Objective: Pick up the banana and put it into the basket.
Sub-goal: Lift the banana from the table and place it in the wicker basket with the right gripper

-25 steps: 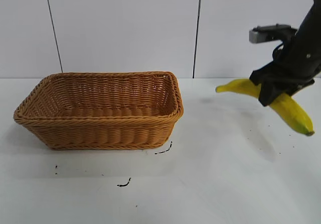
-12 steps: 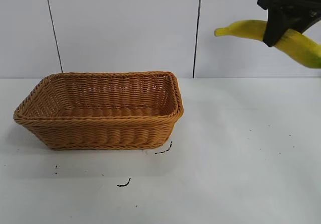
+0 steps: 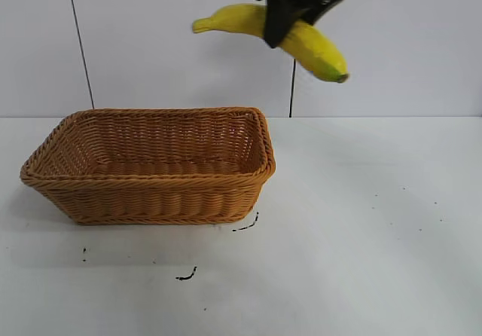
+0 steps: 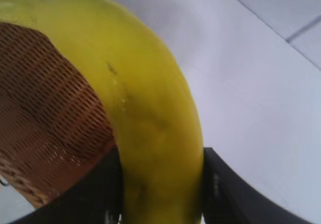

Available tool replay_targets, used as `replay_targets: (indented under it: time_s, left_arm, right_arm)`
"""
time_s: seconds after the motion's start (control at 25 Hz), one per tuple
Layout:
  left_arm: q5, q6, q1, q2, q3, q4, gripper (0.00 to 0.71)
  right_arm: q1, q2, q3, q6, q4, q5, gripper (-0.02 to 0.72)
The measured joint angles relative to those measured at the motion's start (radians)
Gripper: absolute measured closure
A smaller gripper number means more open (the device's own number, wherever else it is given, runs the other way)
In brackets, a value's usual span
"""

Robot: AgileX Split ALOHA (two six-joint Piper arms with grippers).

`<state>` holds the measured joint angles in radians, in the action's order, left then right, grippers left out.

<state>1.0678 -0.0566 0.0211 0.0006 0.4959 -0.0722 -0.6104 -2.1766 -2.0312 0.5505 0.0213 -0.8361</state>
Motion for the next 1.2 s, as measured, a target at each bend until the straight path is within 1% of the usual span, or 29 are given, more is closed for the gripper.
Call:
replay_targets:
  time_s: [0.08, 0.16, 0.32, 0.44, 0.68, 0.88, 0.92, 0.96, 1.0, 1.04, 1.08, 1.12, 1.16, 1.2]
  left_arm:
    - [0.0, 0.0, 0.0, 0.0, 0.0, 0.0, 0.02]
    - [0.0, 0.0, 0.0, 0.0, 0.0, 0.0, 0.02]
    - [0.0, 0.0, 0.0, 0.0, 0.0, 0.0, 0.02]
    - [0.0, 0.0, 0.0, 0.0, 0.0, 0.0, 0.02]
    - [0.0, 0.0, 0.0, 0.0, 0.0, 0.0, 0.02]
    - [0.0, 0.0, 0.0, 0.0, 0.0, 0.001, 0.02]
    - [0.0, 0.0, 0.0, 0.0, 0.0, 0.001, 0.02]
    - [0.0, 0.0, 0.0, 0.0, 0.0, 0.001, 0.02]
    - [0.0, 0.0, 0.0, 0.0, 0.0, 0.001, 0.02]
    - [0.0, 0.0, 0.0, 0.0, 0.0, 0.001, 0.02]
    - [0.0, 0.0, 0.0, 0.0, 0.0, 0.001, 0.02]
    - [0.0, 0.0, 0.0, 0.0, 0.0, 0.001, 0.02]
    - [0.0, 0.0, 0.0, 0.0, 0.0, 0.001, 0.02]
    - [0.0, 0.0, 0.0, 0.0, 0.0, 0.001, 0.02]
  right_arm:
    - [-0.031, -0.037, -0.001, 0.047, -0.014, 0.026, 0.401]
    - [-0.044, -0.076, -0.001, 0.073, -0.031, 0.058, 0.401]
    - [-0.046, -0.154, -0.002, 0.081, -0.05, 0.143, 0.401]
    - [-0.045, -0.202, -0.002, 0.082, -0.051, 0.186, 0.401]
    - [-0.043, -0.256, -0.002, 0.081, -0.052, 0.208, 0.401]
    - [-0.04, -0.257, -0.002, 0.061, -0.053, 0.221, 0.401]
    - [-0.04, -0.257, -0.002, 0.06, -0.051, 0.221, 0.384]
    - [-0.04, -0.257, -0.002, 0.057, -0.051, 0.221, 0.328]
    - [-0.04, -0.257, -0.003, 0.054, -0.049, 0.221, 0.257]
    - [-0.04, -0.257, -0.003, 0.046, -0.046, 0.222, 0.167]
    - [-0.04, -0.257, -0.004, 0.036, -0.044, 0.223, 0.103]
    - [-0.04, -0.257, -0.005, 0.014, -0.044, 0.221, 0.064]
    - [-0.04, -0.256, -0.005, -0.02, -0.044, 0.22, 0.045]
    - [-0.04, -0.251, -0.006, -0.069, -0.045, 0.218, 0.031]
